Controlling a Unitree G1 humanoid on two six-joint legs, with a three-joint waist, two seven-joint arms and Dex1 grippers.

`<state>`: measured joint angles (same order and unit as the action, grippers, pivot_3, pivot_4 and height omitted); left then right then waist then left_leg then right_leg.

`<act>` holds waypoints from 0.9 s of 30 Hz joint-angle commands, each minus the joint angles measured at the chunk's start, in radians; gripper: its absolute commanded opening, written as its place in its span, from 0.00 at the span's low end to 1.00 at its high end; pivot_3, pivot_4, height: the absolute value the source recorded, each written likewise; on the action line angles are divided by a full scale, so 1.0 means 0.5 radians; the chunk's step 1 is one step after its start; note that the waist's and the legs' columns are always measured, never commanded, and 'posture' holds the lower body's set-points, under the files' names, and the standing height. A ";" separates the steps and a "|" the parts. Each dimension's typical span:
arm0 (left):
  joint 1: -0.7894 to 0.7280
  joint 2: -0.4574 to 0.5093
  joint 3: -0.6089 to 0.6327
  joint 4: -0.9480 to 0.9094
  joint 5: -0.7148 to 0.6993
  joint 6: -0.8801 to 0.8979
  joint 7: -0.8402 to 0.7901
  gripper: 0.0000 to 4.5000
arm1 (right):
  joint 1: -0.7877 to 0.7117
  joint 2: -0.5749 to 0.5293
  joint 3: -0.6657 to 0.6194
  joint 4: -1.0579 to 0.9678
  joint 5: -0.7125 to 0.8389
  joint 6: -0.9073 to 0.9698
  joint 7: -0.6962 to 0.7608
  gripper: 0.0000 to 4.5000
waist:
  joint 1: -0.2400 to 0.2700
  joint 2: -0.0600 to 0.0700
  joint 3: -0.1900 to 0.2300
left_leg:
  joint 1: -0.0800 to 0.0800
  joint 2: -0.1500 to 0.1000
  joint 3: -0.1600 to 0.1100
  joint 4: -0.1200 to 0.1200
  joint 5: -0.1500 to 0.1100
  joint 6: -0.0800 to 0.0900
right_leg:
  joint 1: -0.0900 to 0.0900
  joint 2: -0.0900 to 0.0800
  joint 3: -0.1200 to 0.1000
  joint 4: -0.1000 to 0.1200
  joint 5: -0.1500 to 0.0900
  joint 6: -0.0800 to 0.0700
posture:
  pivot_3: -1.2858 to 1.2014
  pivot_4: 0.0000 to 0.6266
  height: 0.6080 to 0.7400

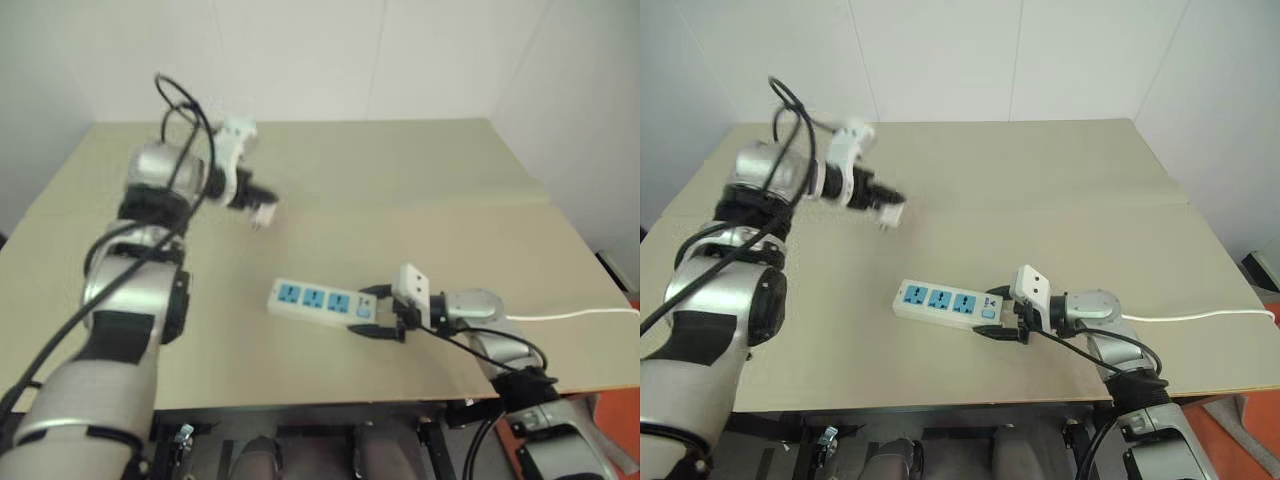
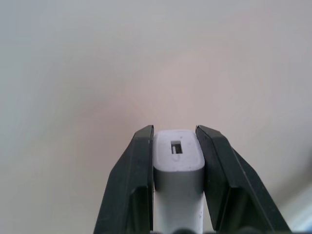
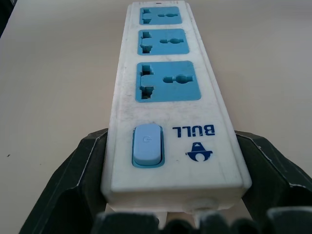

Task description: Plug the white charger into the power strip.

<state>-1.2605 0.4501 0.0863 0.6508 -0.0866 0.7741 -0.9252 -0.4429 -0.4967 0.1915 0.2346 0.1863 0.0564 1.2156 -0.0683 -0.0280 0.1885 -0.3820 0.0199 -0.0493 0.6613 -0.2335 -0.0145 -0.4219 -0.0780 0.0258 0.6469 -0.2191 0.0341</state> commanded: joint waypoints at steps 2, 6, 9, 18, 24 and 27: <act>0.606 -0.108 0.136 -0.923 -0.275 -0.387 0.014 0.22 | 0.081 -0.061 0.104 0.017 0.017 -0.010 0.210 0.77 | 0.005 0.002 -0.003 | 0.005 -0.001 0.003 0.000 0.000 -0.001 | 0.002 0.000 0.007 0.003 0.001 -0.001 | 0.52 0.24 1.00; 0.924 -0.230 0.158 -1.262 -0.578 -0.359 -0.061 0.22 | 0.006 -0.051 0.125 0.109 -0.019 -0.067 0.255 0.77 | 0.030 0.000 -0.003 | 0.004 -0.001 0.004 0.002 0.000 -0.002 | 0.002 0.001 0.008 0.002 0.007 -0.002 | 0.52 0.24 1.00; 0.965 -0.264 0.168 -1.170 -0.898 -0.123 -0.268 0.22 | -0.063 -0.023 0.154 0.178 -0.024 -0.061 0.294 0.77 | 0.035 -0.004 -0.006 | 0.005 -0.001 0.004 0.005 0.000 -0.002 | 0.005 0.003 0.009 -0.001 0.009 0.000 | 0.52 0.24 1.00; 1.192 -0.411 -0.010 -1.000 -1.032 -0.474 -0.644 0.22 | -0.120 0.098 0.208 0.285 -0.093 -0.118 0.259 0.77 | -0.003 -0.008 -0.009 | 0.016 0.000 0.006 0.001 0.000 -0.002 | 0.012 0.005 0.012 -0.002 0.009 -0.002 | 0.52 0.24 1.00; 1.210 -0.375 -0.273 -0.810 -0.877 -0.769 -0.986 0.22 | -0.120 0.134 0.211 0.283 -0.122 -0.122 0.239 0.77 | -0.007 -0.009 -0.011 | 0.032 0.006 0.006 -0.002 0.000 -0.002 | 0.030 0.013 0.012 -0.010 0.001 0.011 | 0.52 0.24 1.00; 1.215 -0.398 -0.295 -0.724 -0.845 -0.939 -1.045 0.22 | -0.123 0.143 0.206 0.282 -0.123 -0.116 0.232 0.77 | -0.006 -0.009 -0.011 | 0.031 0.006 0.007 -0.002 0.000 -0.002 | 0.031 0.012 0.012 -0.012 0.001 0.010 | 0.52 0.24 1.00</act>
<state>-0.6512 0.2551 -0.0613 0.2811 -0.5113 0.3669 -1.4239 -0.5202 -0.4421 0.2407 0.3633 0.1606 -0.0140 1.3330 -0.0715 -0.0325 0.1832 -0.3664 0.0228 -0.0458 0.6602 -0.2337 -0.0150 -0.4065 -0.0718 0.0320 0.6410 -0.2186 0.0392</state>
